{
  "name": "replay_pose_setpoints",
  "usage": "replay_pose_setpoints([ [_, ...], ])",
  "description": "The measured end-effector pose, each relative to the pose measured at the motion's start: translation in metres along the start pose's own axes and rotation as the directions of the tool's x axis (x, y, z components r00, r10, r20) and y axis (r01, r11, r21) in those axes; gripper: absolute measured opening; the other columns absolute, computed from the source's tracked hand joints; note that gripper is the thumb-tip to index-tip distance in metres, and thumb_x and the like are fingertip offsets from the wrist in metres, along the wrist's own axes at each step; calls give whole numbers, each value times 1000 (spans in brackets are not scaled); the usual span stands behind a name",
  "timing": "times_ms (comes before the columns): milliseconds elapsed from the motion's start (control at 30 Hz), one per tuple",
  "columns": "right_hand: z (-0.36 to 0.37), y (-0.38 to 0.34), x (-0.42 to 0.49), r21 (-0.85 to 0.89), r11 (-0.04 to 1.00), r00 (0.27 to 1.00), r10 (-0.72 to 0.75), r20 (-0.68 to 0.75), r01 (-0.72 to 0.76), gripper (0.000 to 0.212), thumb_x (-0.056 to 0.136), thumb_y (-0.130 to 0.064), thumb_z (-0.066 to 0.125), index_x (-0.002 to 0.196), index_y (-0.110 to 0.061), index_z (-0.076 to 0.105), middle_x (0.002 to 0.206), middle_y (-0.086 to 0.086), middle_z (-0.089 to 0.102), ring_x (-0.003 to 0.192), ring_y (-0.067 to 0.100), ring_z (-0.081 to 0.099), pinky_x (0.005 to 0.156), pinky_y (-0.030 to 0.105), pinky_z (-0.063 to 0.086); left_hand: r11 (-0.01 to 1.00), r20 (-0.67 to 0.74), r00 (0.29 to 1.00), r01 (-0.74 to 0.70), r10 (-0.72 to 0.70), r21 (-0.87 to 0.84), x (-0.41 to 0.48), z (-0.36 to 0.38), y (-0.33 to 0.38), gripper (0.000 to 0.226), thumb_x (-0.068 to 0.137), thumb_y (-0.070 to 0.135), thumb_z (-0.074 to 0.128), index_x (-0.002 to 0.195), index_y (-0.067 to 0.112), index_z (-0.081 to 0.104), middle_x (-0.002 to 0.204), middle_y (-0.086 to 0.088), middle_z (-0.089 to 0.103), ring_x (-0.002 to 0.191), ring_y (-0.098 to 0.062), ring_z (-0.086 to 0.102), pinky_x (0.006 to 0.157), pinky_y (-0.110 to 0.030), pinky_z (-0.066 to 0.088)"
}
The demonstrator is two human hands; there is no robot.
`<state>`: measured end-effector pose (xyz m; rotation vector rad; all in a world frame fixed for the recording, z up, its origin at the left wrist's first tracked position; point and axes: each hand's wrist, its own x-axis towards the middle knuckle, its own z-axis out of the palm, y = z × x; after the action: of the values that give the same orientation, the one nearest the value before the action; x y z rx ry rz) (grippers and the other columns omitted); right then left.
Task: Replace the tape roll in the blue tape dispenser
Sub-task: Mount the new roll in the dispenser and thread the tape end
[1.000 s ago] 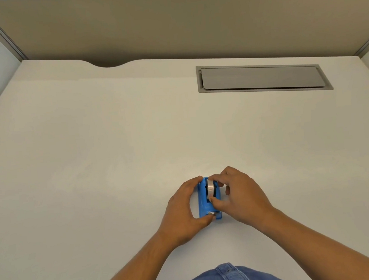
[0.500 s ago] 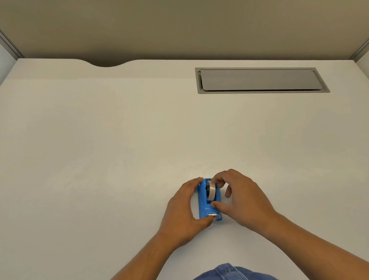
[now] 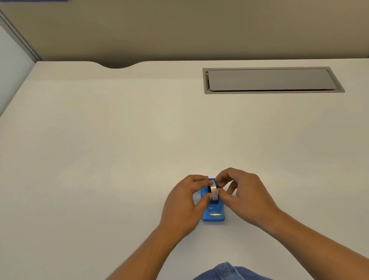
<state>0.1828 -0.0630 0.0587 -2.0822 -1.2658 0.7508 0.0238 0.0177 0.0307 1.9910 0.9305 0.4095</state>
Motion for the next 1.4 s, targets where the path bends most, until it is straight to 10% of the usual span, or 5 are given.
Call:
replay_pose_setpoints([
  [1400, 10, 6, 4, 169, 969, 984, 180, 9, -179, 15, 73, -28, 83, 80, -31, 70, 70, -9, 71, 47, 2, 57, 52, 22, 51, 984, 40, 986, 167, -164, -61, 13, -6, 5, 32, 80, 31, 76, 110, 28, 67, 110, 15, 64, 93, 3, 62, 73, -9, 45],
])
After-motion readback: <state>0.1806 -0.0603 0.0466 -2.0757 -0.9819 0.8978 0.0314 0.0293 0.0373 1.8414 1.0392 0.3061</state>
